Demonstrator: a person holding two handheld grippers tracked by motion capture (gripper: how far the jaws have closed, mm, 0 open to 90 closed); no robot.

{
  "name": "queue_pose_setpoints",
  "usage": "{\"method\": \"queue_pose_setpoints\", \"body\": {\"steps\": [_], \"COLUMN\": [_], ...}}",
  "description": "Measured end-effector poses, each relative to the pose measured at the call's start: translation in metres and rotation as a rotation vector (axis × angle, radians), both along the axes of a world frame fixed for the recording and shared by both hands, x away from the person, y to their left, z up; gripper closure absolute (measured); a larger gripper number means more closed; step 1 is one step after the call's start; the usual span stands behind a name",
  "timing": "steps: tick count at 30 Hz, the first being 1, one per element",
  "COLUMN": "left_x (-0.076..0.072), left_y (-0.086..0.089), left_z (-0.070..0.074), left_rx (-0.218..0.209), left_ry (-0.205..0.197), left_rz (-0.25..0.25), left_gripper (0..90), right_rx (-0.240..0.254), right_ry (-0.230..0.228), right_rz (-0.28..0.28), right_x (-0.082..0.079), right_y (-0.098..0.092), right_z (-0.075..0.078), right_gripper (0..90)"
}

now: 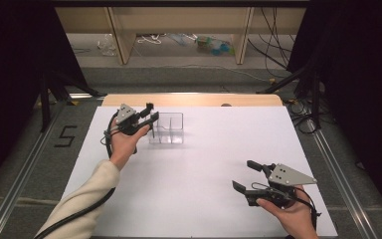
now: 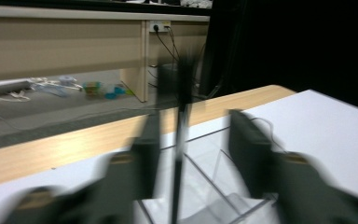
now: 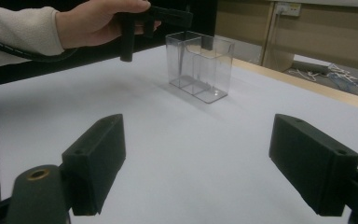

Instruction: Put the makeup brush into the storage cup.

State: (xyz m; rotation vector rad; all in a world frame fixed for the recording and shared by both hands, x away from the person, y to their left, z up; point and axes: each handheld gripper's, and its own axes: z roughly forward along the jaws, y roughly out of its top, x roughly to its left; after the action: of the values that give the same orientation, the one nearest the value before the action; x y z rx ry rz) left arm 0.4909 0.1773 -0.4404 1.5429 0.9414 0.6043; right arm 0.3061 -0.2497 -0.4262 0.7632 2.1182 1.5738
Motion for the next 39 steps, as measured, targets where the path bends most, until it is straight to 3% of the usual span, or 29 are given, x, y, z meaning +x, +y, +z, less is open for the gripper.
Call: {"method": "queue_pose_setpoints", "body": {"steps": [1,3,6,14,39], "left_x": [-0.001,-0.002,-0.003,-0.008,-0.041], "left_y": [0.000,-0.001,0.001,0.004,0.012], "left_z": [0.001,0.001,0.002,0.005,0.022], "left_rx": [0.003,0.012,0.024,0.025,0.033], "left_ry": [0.003,0.020,0.020,0.005,-0.050], "left_rz": [0.002,0.006,0.016,0.000,-0.051], "left_gripper": [36.3,23.3,15.6,14.8,14.7], "right_rx": [0.001,0.001,0.003,0.007,0.005], "right_ry": [-0.003,-0.003,0.001,0.000,0.002], "right_rz": [-0.005,-0.004,-0.002,0.003,-0.003], "right_x": [0.000,0.000,-0.001,0.000,-0.001], "right_y": [0.000,0.000,0.000,0.000,0.000], "right_z": [0.000,0.000,0.000,0.000,0.000], "right_gripper": [19.8,19.7,19.7,19.6,19.4]}}
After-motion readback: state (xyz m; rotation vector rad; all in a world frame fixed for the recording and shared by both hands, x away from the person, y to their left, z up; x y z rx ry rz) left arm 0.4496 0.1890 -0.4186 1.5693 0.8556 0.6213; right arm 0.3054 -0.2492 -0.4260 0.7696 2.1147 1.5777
